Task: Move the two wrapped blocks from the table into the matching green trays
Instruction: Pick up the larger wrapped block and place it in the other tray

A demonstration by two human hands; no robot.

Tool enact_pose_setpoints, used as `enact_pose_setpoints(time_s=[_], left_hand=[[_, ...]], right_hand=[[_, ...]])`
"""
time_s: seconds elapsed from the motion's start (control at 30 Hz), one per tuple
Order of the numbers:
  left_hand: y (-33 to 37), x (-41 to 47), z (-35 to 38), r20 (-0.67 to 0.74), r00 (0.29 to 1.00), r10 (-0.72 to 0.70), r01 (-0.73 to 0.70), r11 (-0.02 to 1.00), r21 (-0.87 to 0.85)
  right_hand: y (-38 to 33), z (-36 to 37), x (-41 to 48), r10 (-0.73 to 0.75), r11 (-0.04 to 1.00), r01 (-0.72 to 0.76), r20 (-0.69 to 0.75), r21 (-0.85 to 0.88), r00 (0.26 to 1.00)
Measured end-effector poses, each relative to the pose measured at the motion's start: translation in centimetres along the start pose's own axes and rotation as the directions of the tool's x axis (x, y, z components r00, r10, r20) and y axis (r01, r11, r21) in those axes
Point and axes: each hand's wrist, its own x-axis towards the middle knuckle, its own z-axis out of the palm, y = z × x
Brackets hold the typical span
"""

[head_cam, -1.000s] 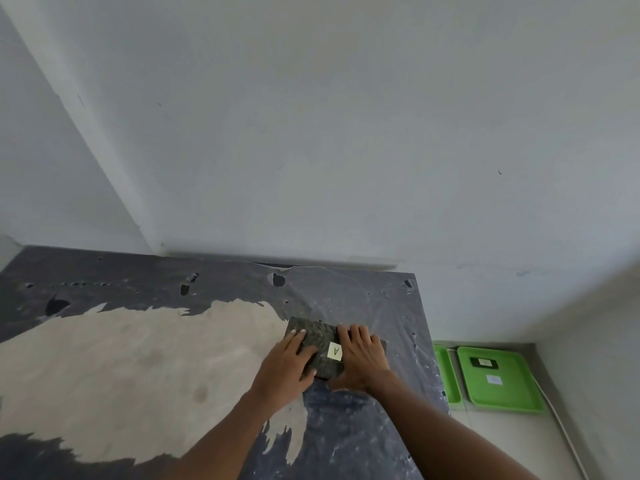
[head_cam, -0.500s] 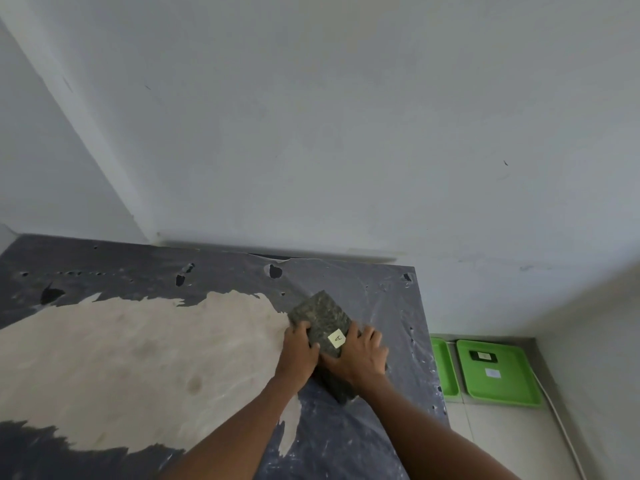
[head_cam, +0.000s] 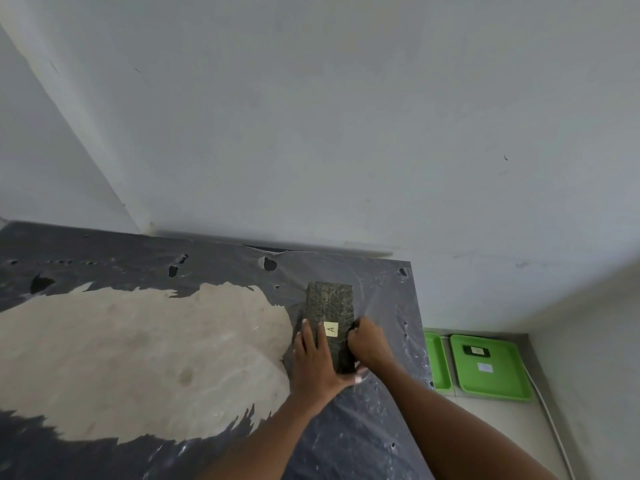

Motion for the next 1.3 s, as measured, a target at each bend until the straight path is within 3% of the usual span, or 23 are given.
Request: enact_pose_setpoints(time_s=[0.17, 0.3, 0.4, 0.53, 0.83, 0.93, 1.03, 1.13, 1.3], left_hand=[[0.5, 0.9, 0.6, 0.075, 0.997, 0.000, -0.008, 0.994, 0.111], [-2.5, 2.2, -1.4, 0.223, 0.951, 0.214, -0.276, 0.912, 0.302], [-5.2, 3.2, -3.9, 0.323, 0.899, 0.298, -0.413, 0.821, 0.395], [-7.5, 4.2, -6.7, 0.361, 0.883, 0.299, -0.449, 0.761, 0.468], [-10.6, 4.8, -8.0, 0.376, 0.813, 0.444, -0.582, 0.622, 0.524], [-11.0, 5.3, -8.1, 0.375, 0.806, 0.458, -0.592, 0.644, 0.485], [-11.0, 5.8, -8.2, 0.338, 0.837, 0.430, -0.541, 0.744, 0.392], [-10.8, 6.1, -7.9, 0.282, 0.860, 0.426, -0.507, 0.778, 0.371], [-10.0, 6.7, -7.6, 0.157, 0.934, 0.322, -0.358, 0.848, 0.390]], right_hand=[[0.0, -0.7, 0.3, -0.046, 0.995, 0.046, 0.002, -0.089, 0.999], [-0.1, -0.8, 0.4, -0.233, 0.958, 0.220, -0.057, -0.182, 0.971], [0.5, -0.9, 0.9, -0.407, 0.794, 0.404, 0.097, -0.454, 0.908], [1.7, -0.4, 1.9, -0.413, 0.582, 0.531, 0.339, -0.616, 0.845], [0.3, 1.9, 3.7, -0.476, 0.501, 0.590, 0.368, -0.633, 0.799], [-0.4, 2.9, 4.0, -0.440, 0.518, 0.585, 0.392, -0.624, 0.808], [-0.8, 3.5, 4.1, -0.442, 0.546, 0.569, 0.365, -0.616, 0.819], [-0.8, 3.4, 4.1, -0.474, 0.553, 0.576, 0.341, -0.603, 0.812], [-0.2, 3.4, 3.9, -0.521, 0.539, 0.588, 0.310, -0.603, 0.795]])
